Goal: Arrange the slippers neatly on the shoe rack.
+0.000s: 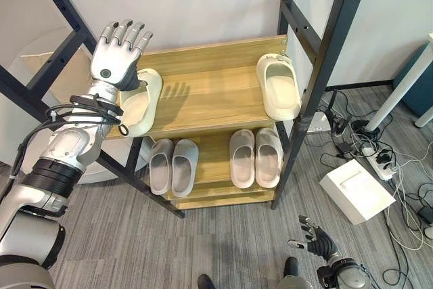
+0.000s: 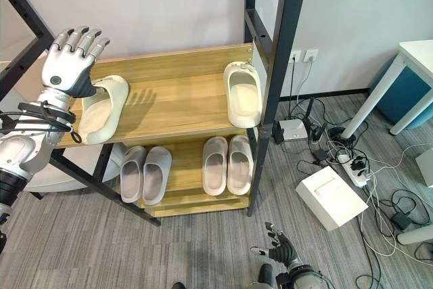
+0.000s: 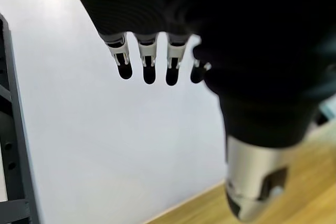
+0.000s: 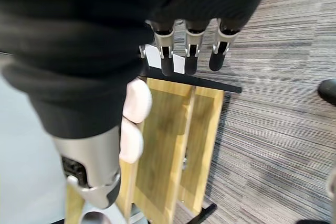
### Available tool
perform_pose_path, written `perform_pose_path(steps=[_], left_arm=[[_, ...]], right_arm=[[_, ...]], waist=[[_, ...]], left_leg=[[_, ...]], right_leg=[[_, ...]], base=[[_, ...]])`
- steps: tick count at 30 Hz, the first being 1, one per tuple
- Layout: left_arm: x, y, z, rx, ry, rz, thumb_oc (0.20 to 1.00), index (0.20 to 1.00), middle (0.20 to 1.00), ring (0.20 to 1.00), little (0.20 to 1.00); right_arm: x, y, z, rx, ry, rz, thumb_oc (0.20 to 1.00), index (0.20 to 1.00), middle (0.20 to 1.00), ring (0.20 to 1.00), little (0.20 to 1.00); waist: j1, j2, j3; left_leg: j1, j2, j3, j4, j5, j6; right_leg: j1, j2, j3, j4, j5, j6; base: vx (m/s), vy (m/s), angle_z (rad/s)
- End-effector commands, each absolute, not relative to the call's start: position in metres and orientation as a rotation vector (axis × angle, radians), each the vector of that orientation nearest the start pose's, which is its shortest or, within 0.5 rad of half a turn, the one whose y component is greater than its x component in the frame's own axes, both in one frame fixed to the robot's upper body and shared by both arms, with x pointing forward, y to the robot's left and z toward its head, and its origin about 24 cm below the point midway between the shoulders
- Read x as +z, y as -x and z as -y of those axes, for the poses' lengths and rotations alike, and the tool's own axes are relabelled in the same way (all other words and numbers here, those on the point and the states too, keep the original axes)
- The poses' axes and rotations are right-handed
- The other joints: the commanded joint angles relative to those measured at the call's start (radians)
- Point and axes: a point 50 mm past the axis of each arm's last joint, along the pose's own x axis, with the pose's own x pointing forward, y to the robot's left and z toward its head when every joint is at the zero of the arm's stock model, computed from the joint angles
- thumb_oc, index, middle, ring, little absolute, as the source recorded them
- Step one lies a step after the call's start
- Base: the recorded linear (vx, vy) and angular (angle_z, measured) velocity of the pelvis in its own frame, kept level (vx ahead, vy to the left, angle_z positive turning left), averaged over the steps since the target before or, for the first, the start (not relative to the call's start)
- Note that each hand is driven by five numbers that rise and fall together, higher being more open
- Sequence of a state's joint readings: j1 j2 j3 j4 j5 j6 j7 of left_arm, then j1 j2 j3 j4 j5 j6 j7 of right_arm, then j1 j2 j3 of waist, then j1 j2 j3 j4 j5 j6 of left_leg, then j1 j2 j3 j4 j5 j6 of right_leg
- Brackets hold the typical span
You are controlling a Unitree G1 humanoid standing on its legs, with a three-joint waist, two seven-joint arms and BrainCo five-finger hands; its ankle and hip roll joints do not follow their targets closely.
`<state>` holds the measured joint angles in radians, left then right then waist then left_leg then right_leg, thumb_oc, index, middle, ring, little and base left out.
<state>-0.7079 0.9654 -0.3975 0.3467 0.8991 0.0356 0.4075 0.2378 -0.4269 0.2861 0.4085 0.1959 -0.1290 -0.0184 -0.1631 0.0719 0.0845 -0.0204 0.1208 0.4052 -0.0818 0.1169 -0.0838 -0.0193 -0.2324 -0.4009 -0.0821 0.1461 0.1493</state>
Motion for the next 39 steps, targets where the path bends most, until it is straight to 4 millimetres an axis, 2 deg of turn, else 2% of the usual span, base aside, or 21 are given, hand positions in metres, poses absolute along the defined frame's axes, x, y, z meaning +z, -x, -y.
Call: perform_pose_path(steps=[1,7,13,14,20,25,27,28,29,30,31,32,36,39], left_arm=[[0.281,-0.335,-0.290,0.597,-2.047,0.535,1.000,1.000,1.000,1.000,1.000],[0.298,-0.343,-0.302,0.636,-2.134,0.422,1.000,1.000,1.000,1.000,1.000],[0.308,-0.345,-0.308,0.706,-2.090,0.398,1.000,1.000,1.000,1.000,1.000],[0.309,-0.346,-0.309,0.727,-2.052,0.380,0.200,0.200,0.200,0.200,0.200],[0.307,-0.348,-0.313,0.749,-1.947,0.357,0.200,0.200,0.200,0.200,0.200],[0.299,-0.352,-0.305,0.717,-1.902,0.375,0.200,0.200,0.200,0.200,0.200],[0.303,-0.355,-0.267,0.640,-1.874,0.550,0.200,0.200,0.200,0.200,0.200],[0.304,-0.356,-0.257,0.619,-1.877,0.594,0.200,0.200,0.200,0.200,0.200],[0.304,-0.356,-0.256,0.618,-1.878,0.595,0.200,0.200,0.200,0.200,0.200],[0.306,-0.359,-0.235,0.580,-1.873,0.674,0.200,0.200,0.200,0.200,0.200],[0.309,-0.360,-0.225,0.559,-1.867,0.710,0.200,0.200,0.200,0.200,0.200],[0.314,-0.365,-0.199,0.511,-1.853,0.789,0.200,0.200,0.200,0.200,0.200],[0.324,-0.371,-0.180,0.483,-1.875,0.829,0.200,0.200,0.200,0.200,0.200],[0.322,-0.375,-0.178,0.475,-1.902,0.819,0.200,0.200,0.200,0.200,0.200]], right_arm=[[-0.053,-0.177,0.216,0.109,0.226,-0.408,1.000,1.000,1.000,1.000,1.000],[-0.045,-0.178,0.223,0.085,0.222,-0.380,1.000,1.000,1.000,1.000,1.000],[-0.043,-0.180,0.223,0.074,0.215,-0.371,1.000,1.000,1.000,1.000,1.000],[-0.043,-0.181,0.221,0.075,0.211,-0.367,1.000,1.000,1.000,1.000,1.000],[-0.044,-0.184,0.216,0.083,0.203,-0.368,1.000,1.000,1.000,1.000,1.000],[-0.045,-0.183,0.215,0.079,0.198,-0.373,1.000,1.000,1.000,1.000,1.000],[-0.047,-0.182,0.213,0.081,0.187,-0.382,1.000,1.000,1.000,1.000,1.000],[-0.048,-0.182,0.212,0.084,0.185,-0.386,1.000,1.000,1.000,1.000,1.000],[-0.048,-0.182,0.212,0.083,0.184,-0.386,1.000,1.000,1.000,1.000,1.000],[-0.049,-0.182,0.211,0.092,0.182,-0.390,1.000,1.000,1.000,1.000,1.000],[-0.049,-0.183,0.211,0.093,0.179,-0.390,1.000,1.000,1.000,1.000,1.000],[-0.047,-0.189,0.211,0.099,0.191,-0.385,1.000,1.000,1.000,1.000,1.000],[-0.042,-0.193,0.214,0.119,0.226,-0.369,1.000,1.000,1.000,1.000,1.000],[-0.041,-0.192,0.218,0.116,0.240,-0.370,1.000,1.000,1.000,1.000,1.000]], waist=[[0.001,-0.032,0.048],[-0.015,-0.042,0.083],[-0.024,-0.050,0.101],[-0.024,-0.052,0.107],[-0.023,-0.056,0.111],[-0.023,-0.056,0.108],[-0.024,-0.055,0.103],[-0.026,-0.054,0.100],[-0.025,-0.054,0.100],[-0.029,-0.050,0.096],[-0.029,-0.049,0.095],[-0.037,-0.038,0.092],[-0.051,-0.015,0.097],[-0.065,0.001,0.102]], left_leg=[[0.050,0.011,-0.024,-0.005,-0.084,-0.038],[0.018,0.005,-0.018,-0.005,-0.084,-0.028],[-0.002,0.001,-0.013,-0.005,-0.085,-0.024],[-0.008,-0.001,-0.012,-0.004,-0.085,-0.021],[-0.012,-0.006,-0.007,-0.004,-0.087,-0.019],[-0.010,-0.006,-0.009,-0.003,-0.088,-0.019],[-0.006,-0.003,-0.014,-0.004,-0.087,-0.021],[-0.004,-0.002,-0.015,-0.004,-0.088,-0.022],[-0.003,-0.002,-0.016,-0.004,-0.088,-0.022],[0.001,-0.001,-0.018,-0.005,-0.089,-0.023],[0.003,0.000,-0.019,-0.005,-0.089,-0.024],[0.008,0.001,-0.018,-0.005,-0.087,-0.026],[0.024,0.001,0.002,-0.005,-0.085,-0.025],[0.033,0.001,0.014,-0.005,-0.084,-0.027]], right_leg=[[0.045,-0.011,-0.009,0.042,-0.086,0.072],[-0.008,-0.016,0.014,0.055,-0.074,0.079],[-0.036,-0.022,0.022,0.061,-0.064,0.085],[-0.044,-0.024,0.025,0.063,-0.061,0.085],[-0.054,-0.032,0.027,0.063,-0.055,0.086],[-0.048,-0.034,0.019,0.059,-0.056,0.084],[-0.038,-0.032,0.013,0.056,-0.060,0.081],[-0.034,-0.031,0.012,0.054,-0.061,0.081],[-0.034,-0.030,0.011,0.053,-0.061,0.081],[-0.028,-0.029,0.011,0.052,-0.063,0.080],[-0.026,-0.028,0.011,0.052,-0.065,0.080],[-0.025,-0.027,0.016,0.049,-0.065,0.081],[-0.030,-0.025,0.043,0.048,-0.067,0.082],[-0.035,-0.022,0.058,0.052,-0.069,0.081]], base=[[-0.03,0.029,-0.09],[-0.03,0.055,-0.10],[-0.01,0.040,-0.06],[-0.02,0.048,-0.10],[0.00,0.011,-0.04],[0.00,-0.006,0.00],[0.00,-0.051,0.05],[0.00,-0.035,0.08],[0.01,-0.039,0.05],[0.00,-0.047,0.01],[-0.01,-0.101,-0.07],[-0.02,-0.091,-0.07],[0.00,-0.058,-0.05],[0.01,-0.032,-0.20]])
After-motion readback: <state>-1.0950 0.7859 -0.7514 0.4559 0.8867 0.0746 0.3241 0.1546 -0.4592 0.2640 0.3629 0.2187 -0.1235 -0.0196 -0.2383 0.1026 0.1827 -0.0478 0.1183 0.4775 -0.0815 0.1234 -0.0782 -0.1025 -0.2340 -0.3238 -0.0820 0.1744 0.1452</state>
